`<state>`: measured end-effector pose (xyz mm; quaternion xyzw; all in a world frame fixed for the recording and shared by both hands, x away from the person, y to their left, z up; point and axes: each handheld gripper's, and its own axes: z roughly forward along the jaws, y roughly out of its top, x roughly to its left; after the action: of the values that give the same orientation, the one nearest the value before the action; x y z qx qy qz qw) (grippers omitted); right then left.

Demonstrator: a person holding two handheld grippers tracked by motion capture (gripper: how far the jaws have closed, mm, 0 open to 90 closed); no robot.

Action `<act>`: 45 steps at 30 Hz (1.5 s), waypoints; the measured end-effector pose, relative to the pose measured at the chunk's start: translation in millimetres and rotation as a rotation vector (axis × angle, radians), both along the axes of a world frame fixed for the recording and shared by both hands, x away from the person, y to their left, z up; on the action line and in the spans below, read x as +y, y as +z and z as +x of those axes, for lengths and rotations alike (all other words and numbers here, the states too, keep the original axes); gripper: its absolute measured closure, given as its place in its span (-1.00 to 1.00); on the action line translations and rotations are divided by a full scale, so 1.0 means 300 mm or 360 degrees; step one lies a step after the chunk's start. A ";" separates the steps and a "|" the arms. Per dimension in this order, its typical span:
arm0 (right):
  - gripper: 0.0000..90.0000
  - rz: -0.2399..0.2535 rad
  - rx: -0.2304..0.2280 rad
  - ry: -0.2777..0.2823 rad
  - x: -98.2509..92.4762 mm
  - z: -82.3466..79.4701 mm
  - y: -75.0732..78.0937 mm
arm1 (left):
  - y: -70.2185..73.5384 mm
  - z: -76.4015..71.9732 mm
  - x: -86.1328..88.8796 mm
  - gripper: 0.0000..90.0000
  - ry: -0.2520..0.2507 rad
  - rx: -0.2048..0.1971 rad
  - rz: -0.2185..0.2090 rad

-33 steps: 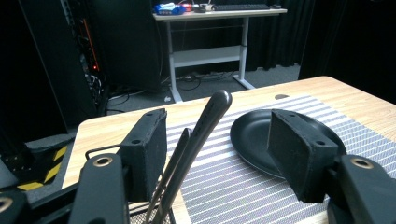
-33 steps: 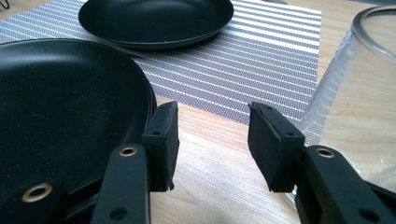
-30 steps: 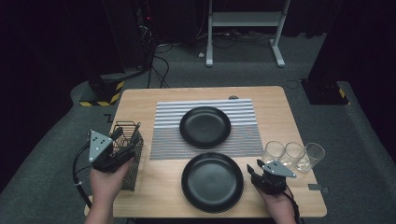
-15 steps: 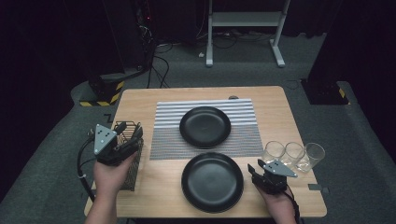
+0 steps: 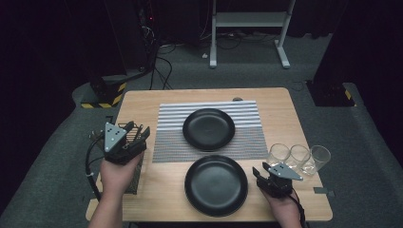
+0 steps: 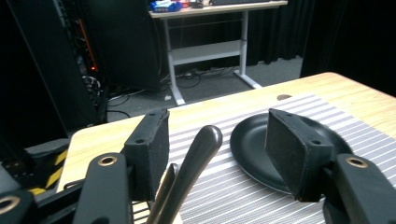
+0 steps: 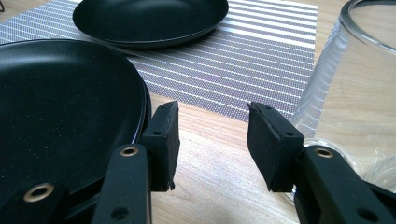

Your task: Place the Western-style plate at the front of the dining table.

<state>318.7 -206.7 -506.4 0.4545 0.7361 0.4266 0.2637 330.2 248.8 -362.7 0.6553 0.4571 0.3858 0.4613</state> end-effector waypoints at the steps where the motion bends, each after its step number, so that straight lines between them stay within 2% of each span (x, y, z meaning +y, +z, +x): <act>1: 0.19 0.0001 -0.0001 0.0000 0.000 0.000 0.000 | -0.001 0.002 -0.001 -0.07 0.0008 0.0003 0.0007; 4: 0.19 0.0004 0.0000 -0.0004 -0.002 0.001 0.000 | -0.009 0.008 -0.004 -0.02 0.0038 0.0015 0.0022; 16: 0.19 0.0007 0.0011 -0.0002 -0.003 0.003 -0.004 | -0.033 0.028 -0.007 0.23 0.0072 0.0045 0.0081; 27: 0.20 0.0004 0.0011 -0.0001 -0.003 0.005 -0.007 | -0.041 0.040 -0.022 0.43 0.0107 0.0061 0.0165; 30: 0.20 0.0005 0.0010 -0.0001 -0.004 0.004 -0.007 | -0.040 0.039 -0.020 0.54 0.0110 0.0057 0.0154; 38: 0.20 0.0007 0.0015 -0.0001 -0.004 0.005 -0.010 | -0.039 0.037 -0.018 0.59 0.0128 0.0042 0.0158; 45: 0.21 0.0010 0.0018 -0.0001 -0.005 0.006 -0.011 | -0.033 0.029 -0.011 0.63 0.0148 0.0014 0.0120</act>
<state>320.5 -208.1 -509.7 0.4579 0.7361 0.4264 0.2582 338.8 245.3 -372.7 0.6521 0.4742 0.4208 0.4158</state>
